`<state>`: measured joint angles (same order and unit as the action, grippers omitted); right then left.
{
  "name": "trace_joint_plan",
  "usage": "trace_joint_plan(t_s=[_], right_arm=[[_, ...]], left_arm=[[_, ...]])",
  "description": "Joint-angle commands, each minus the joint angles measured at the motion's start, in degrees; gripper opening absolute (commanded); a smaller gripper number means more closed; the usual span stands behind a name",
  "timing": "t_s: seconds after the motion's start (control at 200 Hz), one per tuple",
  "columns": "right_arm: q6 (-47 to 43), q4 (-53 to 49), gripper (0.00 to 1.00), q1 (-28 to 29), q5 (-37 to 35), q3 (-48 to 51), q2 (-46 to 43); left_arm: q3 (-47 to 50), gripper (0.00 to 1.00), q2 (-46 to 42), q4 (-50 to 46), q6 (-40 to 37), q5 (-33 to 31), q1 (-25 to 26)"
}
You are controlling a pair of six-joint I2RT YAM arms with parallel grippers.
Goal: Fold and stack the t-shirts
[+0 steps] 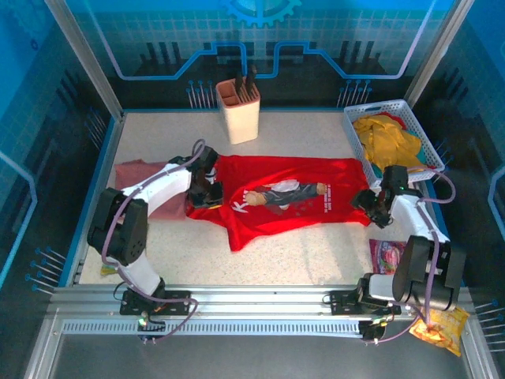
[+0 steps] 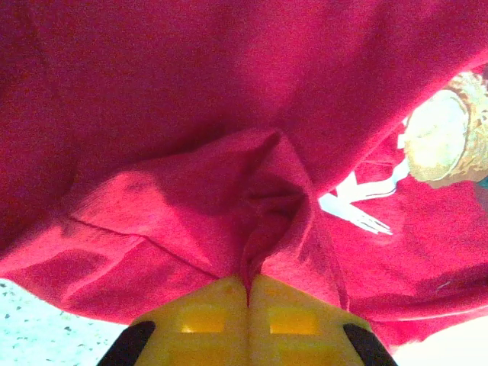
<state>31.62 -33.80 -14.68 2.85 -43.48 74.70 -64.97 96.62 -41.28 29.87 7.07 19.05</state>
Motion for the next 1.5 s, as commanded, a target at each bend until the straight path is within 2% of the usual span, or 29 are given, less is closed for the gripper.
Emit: trace_joint_plan(t_s=[0.0,0.06,0.185,0.26,0.405,0.525,0.7,0.865,0.971,1.196,1.351,1.496], right_arm=[[-0.5,-1.3,0.75,-3.7,0.5,1.9,-1.2],[-0.9,-1.2,0.75,-4.8,1.2,1.6,0.0],[-1.3,0.5,0.67,-5.2,2.7,1.2,2.3],[-1.2,1.8,0.60,-5.2,4.2,0.9,3.8],[-1.0,3.6,0.41,-4.8,6.2,0.7,5.8],[-1.0,4.2,0.32,-4.5,6.3,0.9,6.4],[-1.5,4.0,0.27,-4.6,4.8,0.9,7.0],[-1.6,3.1,0.06,-4.8,4.6,0.6,6.1],[-1.6,1.1,0.00,-4.9,5.1,-0.1,3.4],[-1.6,-4.6,0.00,-5.2,6.4,-0.5,-5.9],[-3.2,-8.8,0.00,-6.5,2.4,-0.1,-13.0],[-3.5,-10.7,0.00,-8.9,3.6,1.2,-18.1]], left_arm=[[2.0,0.04,-3.7,-0.3,-0.3,-0.5,-0.9],[2.8,0.03,-4.0,-0.2,-0.3,-0.4,-1.1],[4.0,0.01,-4.4,0.4,-0.2,0.5,-1.1],[4.7,0.00,-4.9,0.8,-0.1,0.6,-1.2],[5.8,0.00,-5.9,1.0,0.2,0.6,-1.1],[6.5,0.00,-6.4,1.4,0.3,1.2,-1.2],[7.2,0.00,-6.7,1.5,0.3,0.9,-1.3],[8.2,0.00,-9.2,0.7,0.2,1.1,-2.2],[9.0,0.00,-12.8,-0.9,0.7,2.7,-2.8],[12.9,0.00,-24.0,-5.4,5.3,5.5,-2.3],[18.0,0.00,-36.3,-10.2,10.3,5.3,-1.2],[20.1,0.00,-45.8,-15.8,15.1,5.9,-0.2]])
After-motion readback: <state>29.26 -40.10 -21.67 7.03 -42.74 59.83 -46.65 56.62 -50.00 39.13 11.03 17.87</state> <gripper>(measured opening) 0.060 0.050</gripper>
